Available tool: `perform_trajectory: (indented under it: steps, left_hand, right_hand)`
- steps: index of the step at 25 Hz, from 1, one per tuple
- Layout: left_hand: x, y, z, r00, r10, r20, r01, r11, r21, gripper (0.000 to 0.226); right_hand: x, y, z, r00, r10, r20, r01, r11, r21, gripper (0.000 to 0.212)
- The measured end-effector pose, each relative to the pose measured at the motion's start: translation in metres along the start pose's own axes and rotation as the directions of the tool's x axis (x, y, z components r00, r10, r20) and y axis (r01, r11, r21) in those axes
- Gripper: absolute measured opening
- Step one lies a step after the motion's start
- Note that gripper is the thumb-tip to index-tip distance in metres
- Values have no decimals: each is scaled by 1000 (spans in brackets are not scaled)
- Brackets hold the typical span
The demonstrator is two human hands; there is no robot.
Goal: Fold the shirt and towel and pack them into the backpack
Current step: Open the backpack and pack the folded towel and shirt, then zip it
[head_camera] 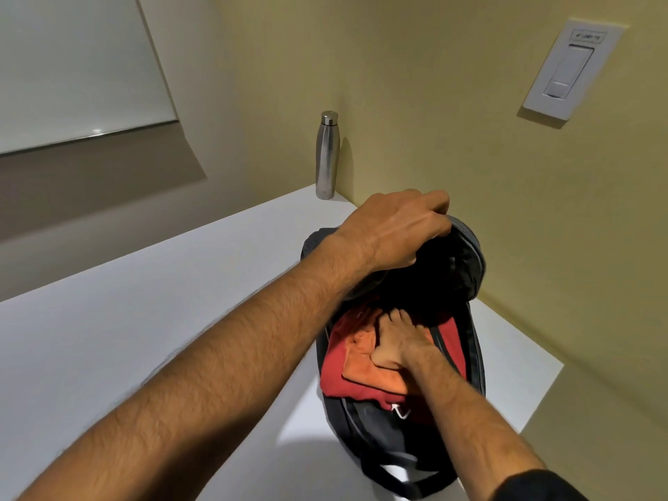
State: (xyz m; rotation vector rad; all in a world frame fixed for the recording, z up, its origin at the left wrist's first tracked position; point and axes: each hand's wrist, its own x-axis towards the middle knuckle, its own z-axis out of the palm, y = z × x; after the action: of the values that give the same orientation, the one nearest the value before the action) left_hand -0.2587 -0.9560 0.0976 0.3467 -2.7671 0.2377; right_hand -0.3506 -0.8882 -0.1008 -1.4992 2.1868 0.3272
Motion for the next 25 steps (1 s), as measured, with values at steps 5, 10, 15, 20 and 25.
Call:
perform_trajectory:
  steps: [5, 10, 15, 20, 25]
  left_hand:
    - [3, -7, 0, 997, -68, 29, 68, 998, -11, 37]
    - [1, -4, -2, 995, -83, 50, 83, 996, -11, 37]
    - [-3, -5, -2, 996, -63, 67, 63, 998, 6, 39]
    - [-8, -8, -2, 997, -50, 54, 50, 999, 5, 38]
    - [-7, -9, -1, 997, -54, 62, 53, 998, 12, 39]
  right_hand:
    - [-19, -2, 23, 904, -115, -411, 184, 974, 132, 68]
    - [-66, -2, 57, 819, -517, -250, 515, 854, -77, 99]
    - [-53, -2, 40, 849, -523, -74, 465, 806, -368, 113]
    - [-45, 12, 29, 823, -567, -19, 453, 678, -579, 94]
    - [-51, 19, 47, 843, -537, -20, 455, 734, -505, 114]
